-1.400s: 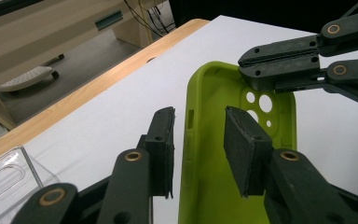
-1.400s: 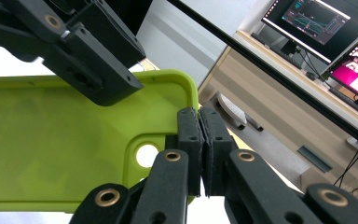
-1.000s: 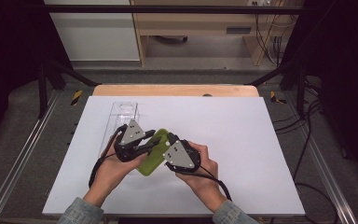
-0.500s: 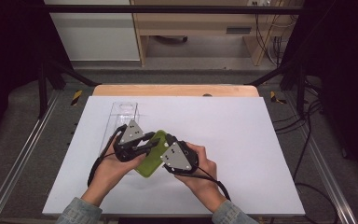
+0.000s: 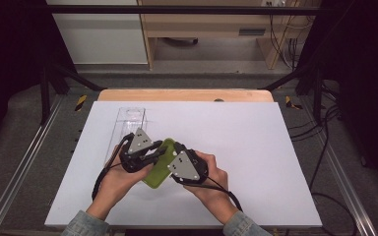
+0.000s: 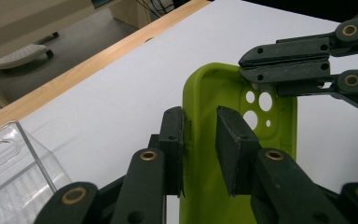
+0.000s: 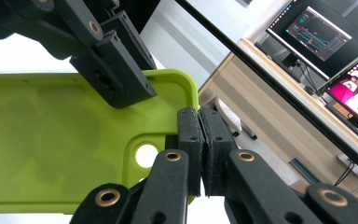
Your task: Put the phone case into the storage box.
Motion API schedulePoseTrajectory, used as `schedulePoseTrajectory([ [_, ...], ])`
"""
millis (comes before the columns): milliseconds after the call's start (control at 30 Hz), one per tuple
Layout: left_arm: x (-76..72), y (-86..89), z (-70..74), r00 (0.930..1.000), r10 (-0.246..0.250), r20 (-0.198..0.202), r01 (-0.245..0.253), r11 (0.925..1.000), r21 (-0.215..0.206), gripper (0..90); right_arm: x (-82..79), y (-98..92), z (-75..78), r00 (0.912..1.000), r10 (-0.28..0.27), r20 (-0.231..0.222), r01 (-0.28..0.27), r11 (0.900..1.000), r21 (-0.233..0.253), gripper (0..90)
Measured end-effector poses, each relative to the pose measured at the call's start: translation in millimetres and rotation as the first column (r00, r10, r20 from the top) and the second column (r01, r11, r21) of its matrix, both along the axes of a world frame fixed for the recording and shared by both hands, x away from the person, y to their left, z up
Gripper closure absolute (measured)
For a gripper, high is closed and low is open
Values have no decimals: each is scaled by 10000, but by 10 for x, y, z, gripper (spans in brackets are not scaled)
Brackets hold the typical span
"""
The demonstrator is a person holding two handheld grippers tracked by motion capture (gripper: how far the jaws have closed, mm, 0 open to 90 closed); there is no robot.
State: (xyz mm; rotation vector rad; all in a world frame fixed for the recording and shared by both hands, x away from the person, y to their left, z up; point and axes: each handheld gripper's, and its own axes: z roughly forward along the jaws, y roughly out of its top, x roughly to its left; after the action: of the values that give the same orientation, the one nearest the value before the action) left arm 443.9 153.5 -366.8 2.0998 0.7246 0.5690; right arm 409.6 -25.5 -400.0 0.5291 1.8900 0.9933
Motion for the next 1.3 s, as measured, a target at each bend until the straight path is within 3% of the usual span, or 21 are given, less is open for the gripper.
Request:
schedulePoseTrajectory([
  [333, -41, -41, 5, 9991, 275, 332, -295, 9977, 603, 724, 12, 2, 3, 9999, -111, -9, 111, 9999, -26, 884],
  [367, -46, -52, -1, 9993, 299, 207, -311, 9977, 598, 730, 11, 3, 4, 9999, -115, -9, 115, 9999, -25, 884],
  [700, -57, -87, 0, 9976, 391, 573, -450, 9935, 1047, 793, 6, 5, 2, 9999, -132, -64, 131, 9999, -74, 884],
  [833, -62, -101, -15, 9971, 512, 569, -571, 9925, 1081, 840, 1, 11, 1, 9999, -131, -49, 131, 9999, -107, 885],
  [1300, -94, -108, -78, 9917, 884, 937, -991, 9882, 1166, 872, -10, 55, 8, 9999, -92, -129, 88, 9996, -265, 881],
])
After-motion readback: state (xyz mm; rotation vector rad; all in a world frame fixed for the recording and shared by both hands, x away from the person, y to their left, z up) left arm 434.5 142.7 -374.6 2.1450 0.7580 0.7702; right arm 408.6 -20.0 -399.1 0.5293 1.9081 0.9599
